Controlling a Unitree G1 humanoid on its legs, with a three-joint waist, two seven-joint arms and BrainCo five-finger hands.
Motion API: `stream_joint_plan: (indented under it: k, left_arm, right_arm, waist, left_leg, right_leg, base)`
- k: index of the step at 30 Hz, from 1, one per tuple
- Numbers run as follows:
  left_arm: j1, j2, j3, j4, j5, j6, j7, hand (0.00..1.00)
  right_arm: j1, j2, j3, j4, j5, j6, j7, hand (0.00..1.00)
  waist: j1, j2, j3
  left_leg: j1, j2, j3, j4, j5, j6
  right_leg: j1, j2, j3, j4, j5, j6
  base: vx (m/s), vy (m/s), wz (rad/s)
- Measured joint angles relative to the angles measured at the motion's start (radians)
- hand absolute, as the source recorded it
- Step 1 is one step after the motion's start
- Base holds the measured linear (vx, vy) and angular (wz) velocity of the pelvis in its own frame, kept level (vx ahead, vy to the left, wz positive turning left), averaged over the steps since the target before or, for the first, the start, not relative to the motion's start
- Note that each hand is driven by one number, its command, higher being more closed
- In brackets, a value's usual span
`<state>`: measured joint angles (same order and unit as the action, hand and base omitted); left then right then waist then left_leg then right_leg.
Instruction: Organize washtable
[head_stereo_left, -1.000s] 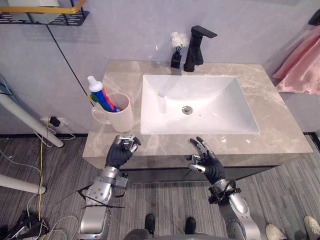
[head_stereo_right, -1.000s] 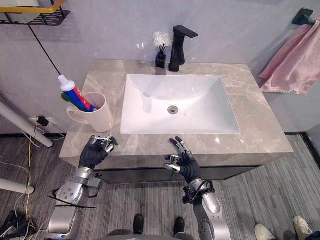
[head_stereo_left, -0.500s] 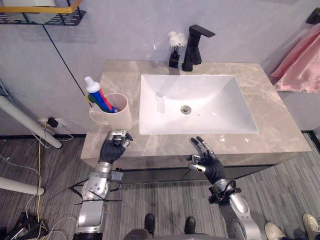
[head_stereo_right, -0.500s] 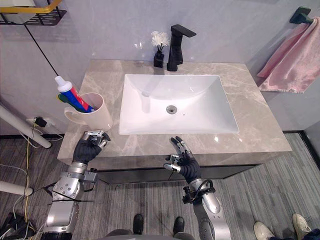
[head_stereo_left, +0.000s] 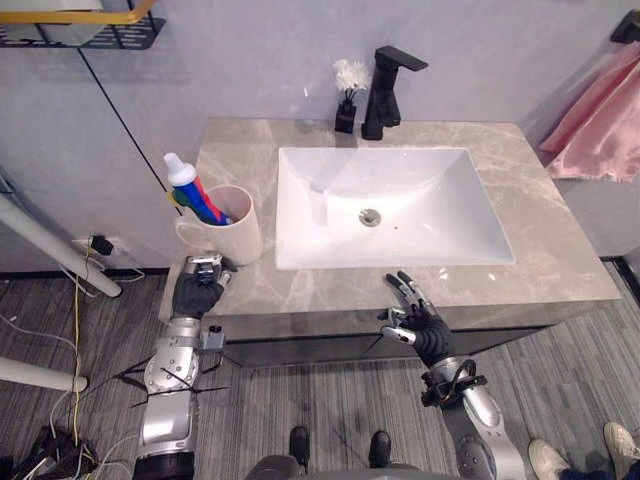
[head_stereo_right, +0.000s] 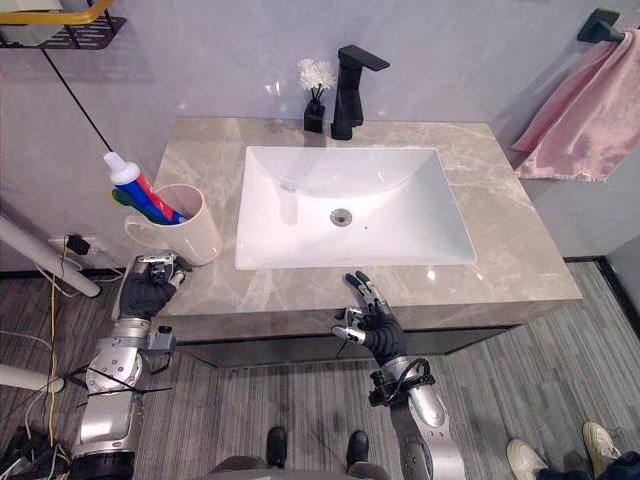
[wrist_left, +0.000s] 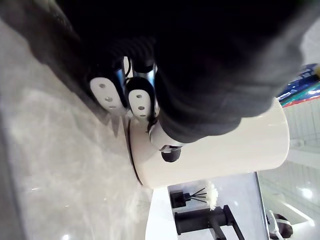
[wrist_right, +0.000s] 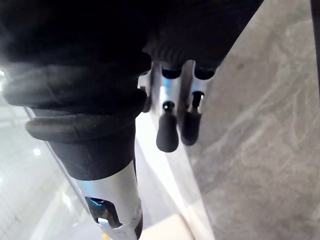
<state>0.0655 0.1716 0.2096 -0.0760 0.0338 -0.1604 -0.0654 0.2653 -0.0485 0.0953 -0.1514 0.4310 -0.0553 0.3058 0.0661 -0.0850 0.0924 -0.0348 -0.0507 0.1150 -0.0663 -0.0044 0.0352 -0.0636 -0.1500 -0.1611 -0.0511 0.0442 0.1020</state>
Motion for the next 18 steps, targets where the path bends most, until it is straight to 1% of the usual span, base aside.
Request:
stream_joint_plan:
  k: [11, 18]
  left_arm:
    - [-0.015, 0.001, -0.017, -0.001, -0.003, 0.002, 0.002, 1.00]
    - [-0.029, 0.001, -0.066, -0.002, -0.002, 0.004, 0.002, 1.00]
  right_arm:
    - [0.002, -0.001, 0.000, -0.020, 0.000, 0.016, -0.001, 0.00]
    - [0.001, -0.001, 0.001, -0.024, 0.000, 0.021, -0.001, 0.00]
  waist:
    - [0.000, -0.004, 0.005]
    - [0.000, -0.006, 0.005]
  left_leg:
    - [-0.003, 0.000, 0.006, 0.001, 0.000, 0.000]
    - [-0.008, 0.000, 0.022, 0.013, -0.009, 0.002]
  right_leg:
    - [-0.006, 0.000, 0.006, -0.001, 0.000, 0.000]
    - [-0.012, -0.001, 0.022, -0.002, 0.004, 0.005]
  base:
    - [0.00, 0.000, 0.00]
    - [-0.01, -0.002, -0.06]
